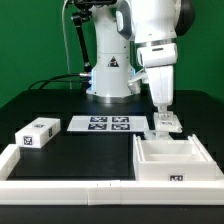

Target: Assemble cabinet

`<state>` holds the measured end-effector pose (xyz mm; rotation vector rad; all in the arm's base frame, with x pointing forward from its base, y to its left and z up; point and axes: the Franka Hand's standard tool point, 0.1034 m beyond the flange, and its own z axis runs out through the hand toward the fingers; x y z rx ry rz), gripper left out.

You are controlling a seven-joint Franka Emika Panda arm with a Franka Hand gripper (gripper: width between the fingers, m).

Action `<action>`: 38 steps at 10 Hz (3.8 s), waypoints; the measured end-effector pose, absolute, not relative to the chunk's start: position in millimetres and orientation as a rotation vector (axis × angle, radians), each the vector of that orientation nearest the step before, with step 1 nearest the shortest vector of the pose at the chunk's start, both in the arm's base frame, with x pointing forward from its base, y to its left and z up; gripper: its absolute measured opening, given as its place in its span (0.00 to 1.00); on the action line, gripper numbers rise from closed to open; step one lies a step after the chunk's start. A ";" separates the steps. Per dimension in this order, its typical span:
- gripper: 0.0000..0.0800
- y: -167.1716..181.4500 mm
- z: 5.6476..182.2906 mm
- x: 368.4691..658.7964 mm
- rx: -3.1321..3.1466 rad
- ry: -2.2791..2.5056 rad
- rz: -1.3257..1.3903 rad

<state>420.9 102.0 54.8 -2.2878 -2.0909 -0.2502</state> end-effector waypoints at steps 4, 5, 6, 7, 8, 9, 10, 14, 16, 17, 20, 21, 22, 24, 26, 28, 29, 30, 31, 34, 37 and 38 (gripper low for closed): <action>0.09 108.4 50.2 429.1 -2.284 -2.076 -0.257; 0.09 109.8 51.8 434.1 -2.286 -2.078 -0.269; 0.09 110.5 52.3 437.3 -2.287 -2.077 -0.275; 0.09 110.2 53.3 439.9 -2.290 -2.076 -0.280; 0.09 110.5 54.3 441.4 -2.295 -2.073 -0.283; 0.09 110.1 53.1 440.4 -2.295 -2.070 -0.280; 0.09 109.8 52.8 440.3 -2.295 -2.069 -0.279; 0.09 109.7 55.7 451.1 -2.301 -2.066 -0.288; 0.09 111.5 55.8 450.8 -2.298 -2.070 -0.294; 0.09 110.8 55.4 450.3 -2.299 -2.068 -0.291; 0.09 110.1 55.9 453.1 -2.298 -2.064 -0.278; 0.09 110.2 54.5 453.7 -2.295 -2.060 -0.266; 0.09 111.0 54.1 455.5 -2.293 -2.059 -0.264; 0.09 112.5 54.3 457.1 -2.289 -2.061 -0.259; 0.09 111.6 53.5 456.3 -2.290 -2.058 -0.256; 0.09 107.6 51.7 456.8 -2.292 -2.053 -0.255; 0.09 107.6 51.9 462.1 -2.296 -2.049 -0.263; 0.09 108.8 51.4 468.9 -2.298 -2.044 -0.275; 0.09 109.3 50.5 470.6 -2.297 -2.040 -0.270; 0.09 110.9 51.4 470.3 -2.303 -2.039 -0.285; 0.09 110.8 51.5 470.6 -2.298 -2.044 -0.281; 0.09 109.9 52.6 474.1 -2.283 -2.055 -0.258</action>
Offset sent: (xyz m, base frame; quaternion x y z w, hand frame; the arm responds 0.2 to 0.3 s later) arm 0.0244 0.0124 -0.0020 -0.0056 -0.0022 -0.0061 1.0000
